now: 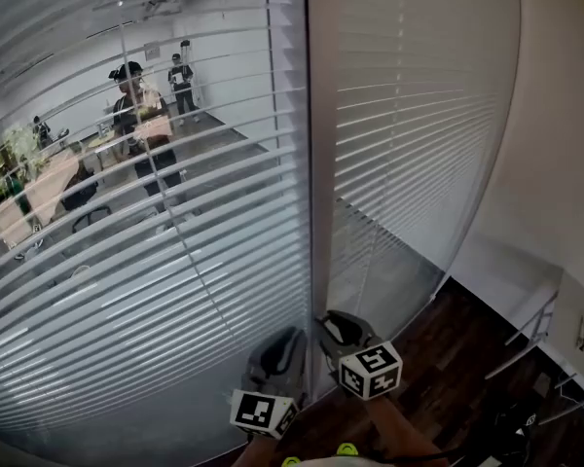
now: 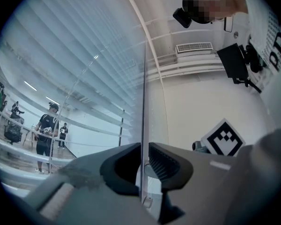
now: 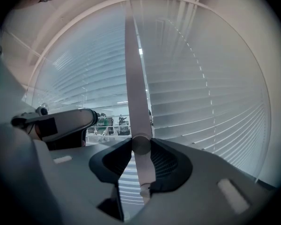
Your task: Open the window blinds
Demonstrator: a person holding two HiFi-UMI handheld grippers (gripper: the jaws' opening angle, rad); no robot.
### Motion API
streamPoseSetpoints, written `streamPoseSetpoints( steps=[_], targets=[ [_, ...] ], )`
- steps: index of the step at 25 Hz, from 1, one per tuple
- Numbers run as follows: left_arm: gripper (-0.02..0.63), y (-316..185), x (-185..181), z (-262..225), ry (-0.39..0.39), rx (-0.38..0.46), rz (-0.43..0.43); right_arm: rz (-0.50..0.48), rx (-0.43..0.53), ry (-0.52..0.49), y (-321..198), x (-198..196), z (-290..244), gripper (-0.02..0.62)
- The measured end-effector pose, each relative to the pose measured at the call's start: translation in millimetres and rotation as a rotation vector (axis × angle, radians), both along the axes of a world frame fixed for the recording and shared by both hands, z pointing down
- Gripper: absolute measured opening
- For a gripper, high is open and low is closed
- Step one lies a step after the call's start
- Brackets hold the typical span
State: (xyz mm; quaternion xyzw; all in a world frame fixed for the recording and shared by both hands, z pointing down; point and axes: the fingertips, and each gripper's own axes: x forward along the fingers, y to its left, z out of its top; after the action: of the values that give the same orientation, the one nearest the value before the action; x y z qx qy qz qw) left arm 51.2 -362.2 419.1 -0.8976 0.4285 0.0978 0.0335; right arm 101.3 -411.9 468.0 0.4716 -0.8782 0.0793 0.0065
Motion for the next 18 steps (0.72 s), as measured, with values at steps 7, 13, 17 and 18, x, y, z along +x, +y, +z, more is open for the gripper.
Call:
streamPoseSetpoints(
  steps=[7, 13, 17, 18],
  targets=[
    [0.058, 1.2, -2.1, -3.7, -0.005, -0.005, -0.009, 0.002, -0.005, 0.085, -0.9, 1.2, 3.2, 0.133],
    [0.058, 5.1, -6.9, -5.3, 0.008, -0.005, -0.018, 0.019, 0.001, 0.111, 1.6, 0.5, 2.8, 0.129],
    [0.058, 4.0, -6.7, -4.1, 0.01, -0.01, -0.015, 0.026, 0.0, 0.106, 0.3, 2.1, 2.8, 0.129],
    [0.058, 4.3, -7.5, -4.1, 0.008, -0.01, -0.015, 0.027, -0.001, 0.105, 0.5, 1.4, 2.8, 0.129]
  ],
)
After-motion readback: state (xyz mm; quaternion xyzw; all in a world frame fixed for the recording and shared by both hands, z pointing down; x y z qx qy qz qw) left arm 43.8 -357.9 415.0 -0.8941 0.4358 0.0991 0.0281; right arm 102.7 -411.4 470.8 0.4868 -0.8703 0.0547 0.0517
